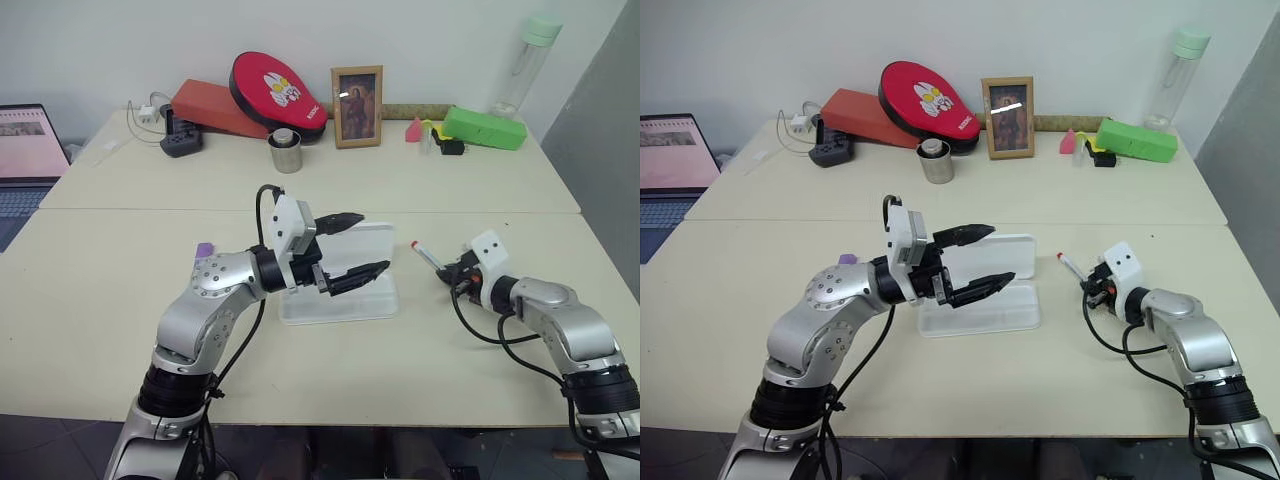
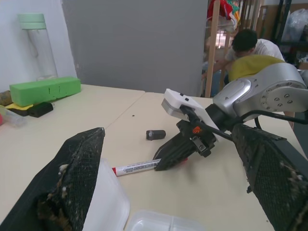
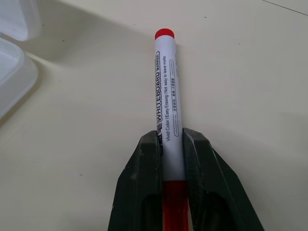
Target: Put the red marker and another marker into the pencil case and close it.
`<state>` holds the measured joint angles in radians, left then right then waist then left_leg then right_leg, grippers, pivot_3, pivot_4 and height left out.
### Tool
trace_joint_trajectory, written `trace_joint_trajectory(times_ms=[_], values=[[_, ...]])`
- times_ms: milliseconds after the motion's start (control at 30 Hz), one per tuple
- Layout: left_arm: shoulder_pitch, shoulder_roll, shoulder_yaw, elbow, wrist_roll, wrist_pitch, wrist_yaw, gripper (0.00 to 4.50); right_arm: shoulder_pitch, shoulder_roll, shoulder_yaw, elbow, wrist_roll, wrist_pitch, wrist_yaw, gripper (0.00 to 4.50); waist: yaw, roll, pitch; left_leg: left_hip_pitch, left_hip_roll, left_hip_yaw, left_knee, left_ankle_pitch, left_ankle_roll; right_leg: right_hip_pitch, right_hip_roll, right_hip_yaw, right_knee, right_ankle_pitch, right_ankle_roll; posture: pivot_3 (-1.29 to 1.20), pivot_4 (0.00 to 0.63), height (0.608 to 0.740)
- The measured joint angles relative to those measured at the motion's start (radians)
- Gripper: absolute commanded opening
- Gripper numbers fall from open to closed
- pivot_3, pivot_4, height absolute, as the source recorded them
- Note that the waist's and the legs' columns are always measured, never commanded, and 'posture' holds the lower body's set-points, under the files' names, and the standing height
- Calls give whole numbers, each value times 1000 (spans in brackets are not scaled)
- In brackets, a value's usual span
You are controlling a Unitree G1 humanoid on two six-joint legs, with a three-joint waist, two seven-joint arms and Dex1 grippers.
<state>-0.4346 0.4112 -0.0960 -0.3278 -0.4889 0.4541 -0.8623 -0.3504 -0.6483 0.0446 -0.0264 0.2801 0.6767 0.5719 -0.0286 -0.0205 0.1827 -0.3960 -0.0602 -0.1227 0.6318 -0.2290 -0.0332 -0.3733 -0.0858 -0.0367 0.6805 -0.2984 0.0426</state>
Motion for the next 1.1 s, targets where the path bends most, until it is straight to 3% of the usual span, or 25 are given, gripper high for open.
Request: trace_joint_trajectory(times_ms=[200, 333, 433, 533, 767, 1100], values=[[91, 98, 35, -65, -23, 29, -14, 4500, 2, -157, -47, -58, 3, 17, 106, 297, -1, 0, 0, 0, 1, 0, 0, 0, 1, 0, 0, 0, 0, 0, 0, 0, 150, 740], [181, 203, 104, -116, -60, 47, -46, 4500, 48, -251, -25, -170, 59, 1, 301, 297, -3, 0, 0, 0, 2, 0, -1, -1, 1, 0, 1, 0, -1, 0, 0, 0, 150, 740], [243, 265, 147, -141, -78, 65, -68, 4500, 40, -256, 32, -208, 56, -64, 404, 297, -2, 1, 0, 0, 2, 0, -1, -1, 1, 0, 1, 0, -1, 0, 0, 0, 150, 740], [298, 306, 190, -156, -103, 75, -85, 4500, -29, -228, 112, -198, 30, -136, 464, 297, -2, 1, 1, 1, 2, 0, -1, -1, 1, -1, 1, 1, -1, 0, 0, 0, 150, 740], [378, 362, 320, -156, -129, 83, -85, 4500, -318, -5, 325, -16, -138, -334, 527, 297, -3, 1, 1, 1, 3, -1, -2, 0, 0, -1, 2, 2, -1, 0, -1, 0, 150, 740], [451, 365, 354, -246, -166, 111, -29, 4500, -380, 134, 427, 186, -234, -457, 584, 297, 2, 0, 2, -2, 1, -4, -2, 1, -2, -2, -1, 1, -1, 0, -1, 0, 150, 740]])
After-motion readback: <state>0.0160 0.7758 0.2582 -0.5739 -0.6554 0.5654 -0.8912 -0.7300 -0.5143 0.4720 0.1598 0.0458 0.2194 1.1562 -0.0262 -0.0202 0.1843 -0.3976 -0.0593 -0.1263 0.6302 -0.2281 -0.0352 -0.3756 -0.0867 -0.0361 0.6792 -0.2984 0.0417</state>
